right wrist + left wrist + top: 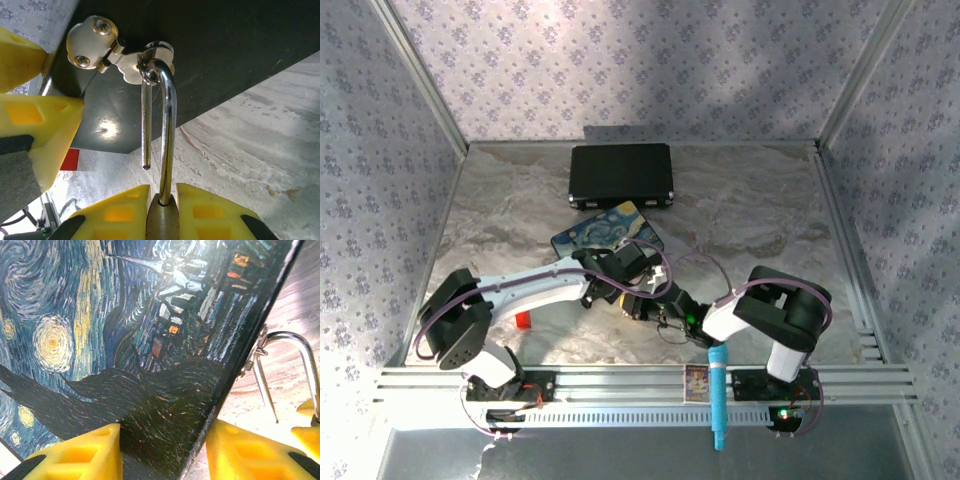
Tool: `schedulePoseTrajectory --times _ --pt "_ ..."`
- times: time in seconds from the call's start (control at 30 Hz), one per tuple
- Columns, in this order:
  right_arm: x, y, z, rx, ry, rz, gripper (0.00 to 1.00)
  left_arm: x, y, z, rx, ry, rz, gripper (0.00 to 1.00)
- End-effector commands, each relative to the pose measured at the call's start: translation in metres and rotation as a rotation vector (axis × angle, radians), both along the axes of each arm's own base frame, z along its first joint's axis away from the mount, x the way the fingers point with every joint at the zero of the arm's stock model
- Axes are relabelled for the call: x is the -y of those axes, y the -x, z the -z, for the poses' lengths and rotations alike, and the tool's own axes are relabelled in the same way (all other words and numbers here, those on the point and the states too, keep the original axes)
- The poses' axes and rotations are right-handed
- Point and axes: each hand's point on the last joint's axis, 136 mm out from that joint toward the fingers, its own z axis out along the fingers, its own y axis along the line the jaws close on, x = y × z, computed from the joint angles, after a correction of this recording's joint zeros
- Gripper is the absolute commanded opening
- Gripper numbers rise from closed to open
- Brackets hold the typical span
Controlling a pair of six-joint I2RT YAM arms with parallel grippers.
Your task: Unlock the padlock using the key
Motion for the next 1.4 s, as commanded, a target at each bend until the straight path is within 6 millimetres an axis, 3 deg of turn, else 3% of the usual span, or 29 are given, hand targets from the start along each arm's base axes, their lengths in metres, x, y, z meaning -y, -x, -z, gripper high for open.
schedulePoseTrajectory --times 0.0,0.27,0.4,0.67,0.87,1.37 --pt "-0.010 -0.031 -0.043 0.085 -0.157 0.085 0.00 -0.015 0.048 0.057 -0.280 -0.081 0.022 0.41" --pt "0.004 -0.048 -0.046 0.093 -0.177 0.134 0.00 -0.013 0.049 0.057 -0.282 -0.082 0.034 0.41" --pt "0.001 -0.054 -0.050 0.070 -0.208 0.116 0.00 -0.012 0.050 0.057 -0.279 -0.081 0.040 0.41" --pt "0.011 -0.063 -0.016 -0.180 -0.220 0.135 0.00 -0.015 0.047 0.052 -0.248 -0.089 0.031 0.41" --pt "0.012 -0.067 -0.003 -0.213 -0.273 0.135 0.00 -0.016 0.046 0.052 -0.241 -0.092 0.029 0.41" --pt "0.033 -0.088 -0.017 -0.181 -0.286 0.195 0.00 -0.016 0.045 0.053 -0.236 -0.100 0.026 0.41"
